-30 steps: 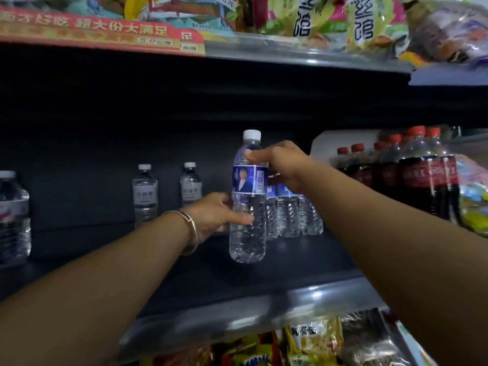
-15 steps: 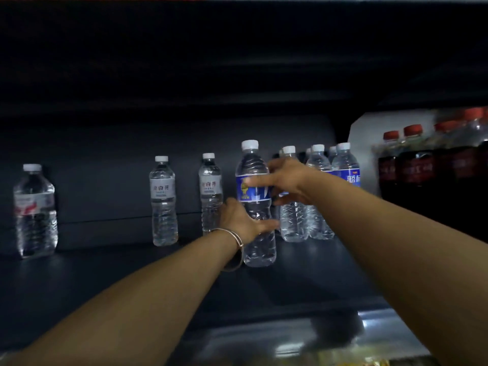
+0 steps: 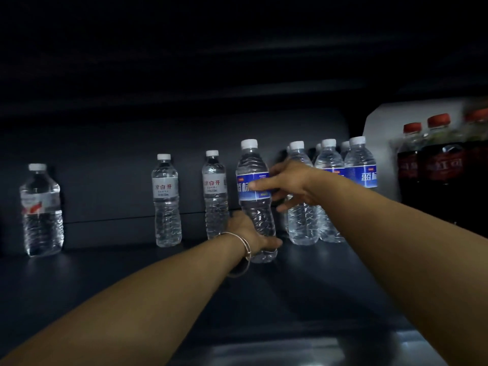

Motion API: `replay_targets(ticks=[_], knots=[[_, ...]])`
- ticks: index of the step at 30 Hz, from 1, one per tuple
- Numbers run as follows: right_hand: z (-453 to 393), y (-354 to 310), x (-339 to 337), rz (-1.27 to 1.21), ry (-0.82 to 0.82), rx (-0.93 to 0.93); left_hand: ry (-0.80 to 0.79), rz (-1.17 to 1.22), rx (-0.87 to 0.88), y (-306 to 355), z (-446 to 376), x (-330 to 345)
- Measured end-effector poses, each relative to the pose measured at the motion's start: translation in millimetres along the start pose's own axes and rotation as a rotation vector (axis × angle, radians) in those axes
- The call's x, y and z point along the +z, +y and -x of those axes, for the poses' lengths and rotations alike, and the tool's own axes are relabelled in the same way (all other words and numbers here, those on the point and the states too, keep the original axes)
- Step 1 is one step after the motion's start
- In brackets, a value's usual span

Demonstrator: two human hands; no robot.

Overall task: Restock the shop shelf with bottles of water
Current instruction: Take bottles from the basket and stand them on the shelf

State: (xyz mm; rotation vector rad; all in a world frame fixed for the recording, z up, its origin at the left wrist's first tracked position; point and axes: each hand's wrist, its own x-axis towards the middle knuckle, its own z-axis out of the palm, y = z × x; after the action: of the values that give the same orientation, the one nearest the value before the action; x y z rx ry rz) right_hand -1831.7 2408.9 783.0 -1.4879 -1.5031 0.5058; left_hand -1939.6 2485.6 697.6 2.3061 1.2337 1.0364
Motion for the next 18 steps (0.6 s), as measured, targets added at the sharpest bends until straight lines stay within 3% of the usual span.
replay_targets(ticks=[6, 12, 18], knots=[[-13.4, 5.0, 0.3, -0.052, 0.042, -0.004, -0.21, 0.054, 0.0, -7.5, -12.4, -1.0], [-16.5, 8.8, 0.6, -0.071, 0.073, 0.005, -0.091, 0.006, 0.041, -14.0, -23.8, 7.7], [-33.8, 16.6, 0.6, 0.138, 0.214, 0.036, -0.047, -0.166, -0.031, -8.1, -50.5, 24.4]])
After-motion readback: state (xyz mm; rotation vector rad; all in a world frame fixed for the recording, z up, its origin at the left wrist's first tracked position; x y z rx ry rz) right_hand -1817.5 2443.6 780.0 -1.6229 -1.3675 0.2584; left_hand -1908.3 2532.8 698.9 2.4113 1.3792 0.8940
